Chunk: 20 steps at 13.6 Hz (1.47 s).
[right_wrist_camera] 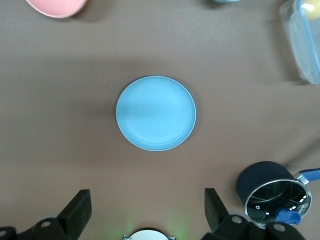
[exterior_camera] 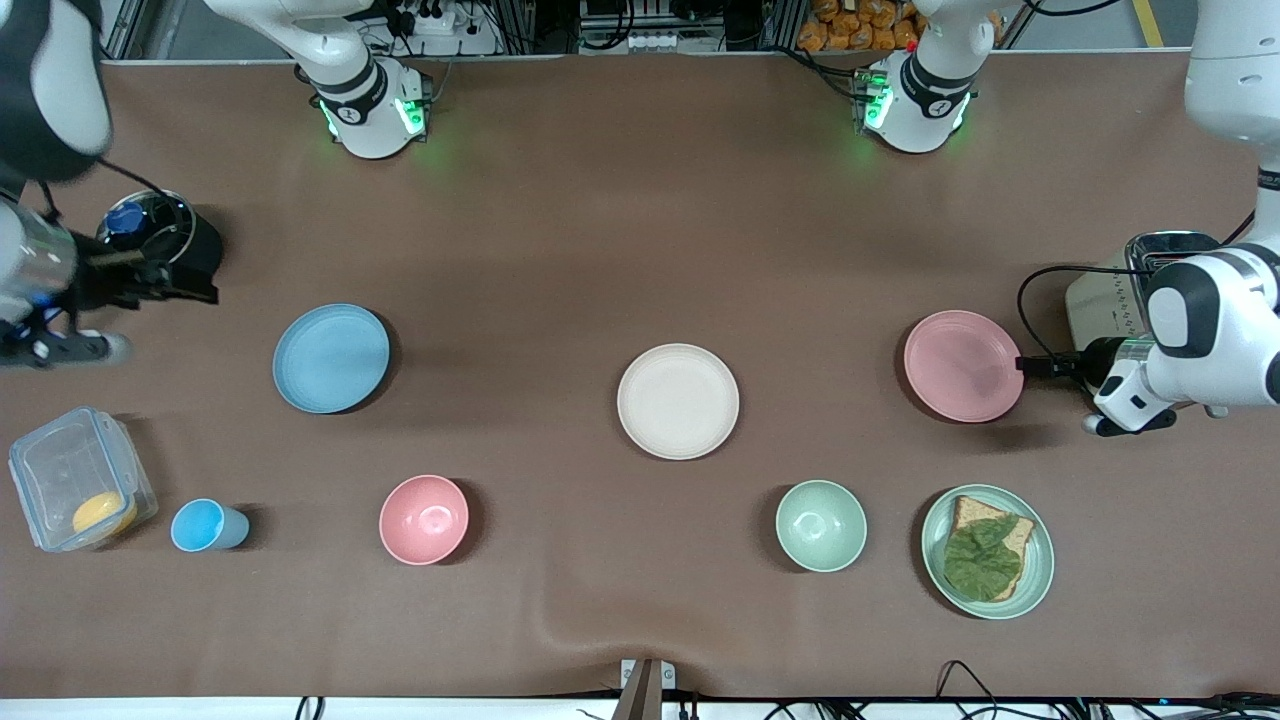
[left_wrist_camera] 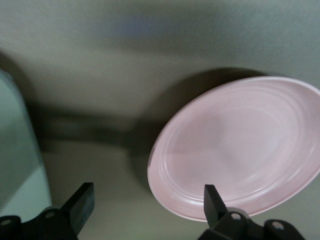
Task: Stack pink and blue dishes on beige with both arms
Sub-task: 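Reach the left gripper to the pink plate while the right gripper reaches the blue plate, then carry the pink plate onto the beige plate while the right gripper grasps the blue plate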
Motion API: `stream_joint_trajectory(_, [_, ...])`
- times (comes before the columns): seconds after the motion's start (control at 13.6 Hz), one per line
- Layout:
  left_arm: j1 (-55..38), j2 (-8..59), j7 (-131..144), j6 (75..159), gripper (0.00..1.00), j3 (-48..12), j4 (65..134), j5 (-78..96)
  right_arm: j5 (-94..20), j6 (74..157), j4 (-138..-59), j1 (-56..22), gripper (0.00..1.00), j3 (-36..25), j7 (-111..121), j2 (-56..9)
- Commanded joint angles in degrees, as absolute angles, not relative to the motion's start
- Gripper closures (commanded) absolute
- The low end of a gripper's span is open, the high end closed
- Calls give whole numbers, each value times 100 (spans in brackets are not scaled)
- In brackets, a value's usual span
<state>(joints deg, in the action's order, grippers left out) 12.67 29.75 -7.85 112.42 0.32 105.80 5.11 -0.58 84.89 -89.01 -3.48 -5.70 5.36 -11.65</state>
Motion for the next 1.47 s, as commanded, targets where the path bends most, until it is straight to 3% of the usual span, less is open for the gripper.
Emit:
stream_joint_trajectory(0.0, [1371,3181,-1019,11320,17,-18,10564,868,-167,8787,-8859,-18,0,-554,904,-1764])
stream_joint_trajectory(0.29, [1397,3401,-1046,11548,33,-18,10547,914,-579,10174,-9893,701,0,-545,2325,-1969])
stream_joint_trajectory(0.37, [1389,3410,-1046,11549,42,-18,10529,923,-728,10474,-10157,834,0,-545,2660,-1977])
stream_joint_trajectory(0.44, [1397,3410,-1046,11549,56,-18,10529,966,-834,10729,-10360,983,0,-545,3002,-2073])
stream_joint_trajectory(0.59, [1362,3445,-1046,11549,98,-18,10529,1072,-1228,11081,-10529,1238,0,-545,3714,-2494])
stream_joint_trajectory(1.03, [1327,3314,-1002,11365,100,-44,10512,1081,-2134,11566,-10556,1362,0,-536,4412,-3418])
stream_joint_trajectory(1.25, [1310,3007,-941,10655,100,-315,10109,1081,-2434,11558,-10564,1362,0,-536,4412,-3612])
stream_joint_trajectory(1.32, [1301,2971,-880,10504,100,-517,9986,1072,-2435,11540,-10564,1354,7,-536,4421,-3612])
stream_joint_trajectory(1.4, [1292,2927,-627,10494,100,-780,9889,1072,-2435,11514,-10564,1327,51,-536,4421,-3604])
